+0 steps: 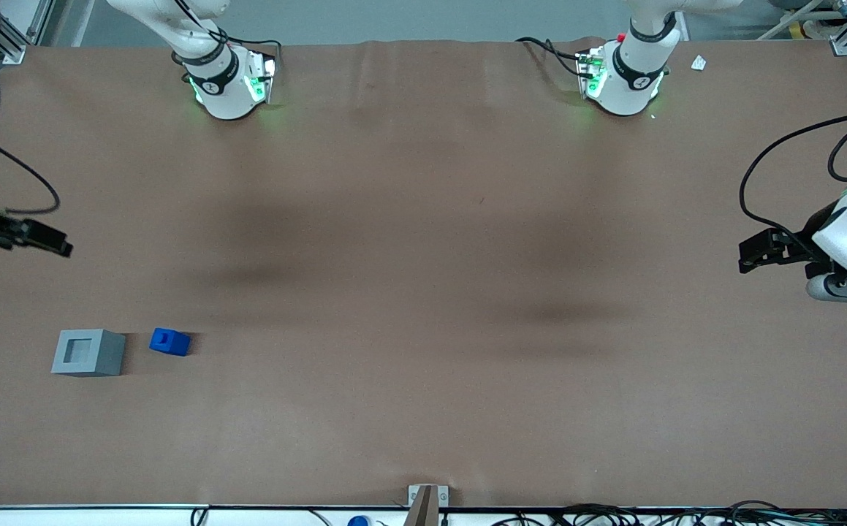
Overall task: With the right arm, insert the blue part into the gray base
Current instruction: 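Move the open right gripper over the blue block and lower it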
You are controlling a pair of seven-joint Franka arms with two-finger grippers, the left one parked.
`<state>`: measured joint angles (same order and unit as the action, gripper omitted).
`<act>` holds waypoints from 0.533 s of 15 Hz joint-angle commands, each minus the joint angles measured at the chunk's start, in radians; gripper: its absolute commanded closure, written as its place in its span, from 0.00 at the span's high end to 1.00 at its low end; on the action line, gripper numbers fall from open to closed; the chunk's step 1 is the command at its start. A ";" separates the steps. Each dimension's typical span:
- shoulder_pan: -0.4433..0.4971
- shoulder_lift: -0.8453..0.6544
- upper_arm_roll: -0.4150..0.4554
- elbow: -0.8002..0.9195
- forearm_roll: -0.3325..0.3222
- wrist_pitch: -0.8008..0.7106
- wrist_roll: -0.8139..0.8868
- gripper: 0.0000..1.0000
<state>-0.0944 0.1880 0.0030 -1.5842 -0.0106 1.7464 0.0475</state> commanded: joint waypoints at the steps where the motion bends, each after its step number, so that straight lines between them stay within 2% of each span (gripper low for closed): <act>1: 0.021 0.105 -0.001 0.007 -0.017 0.092 0.018 1.00; 6: 0.015 0.264 0.000 0.009 0.004 0.278 0.025 1.00; 8: 0.008 0.324 0.000 0.012 0.067 0.324 0.025 1.00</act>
<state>-0.0806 0.4665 0.0017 -1.5881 0.0092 2.0446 0.0585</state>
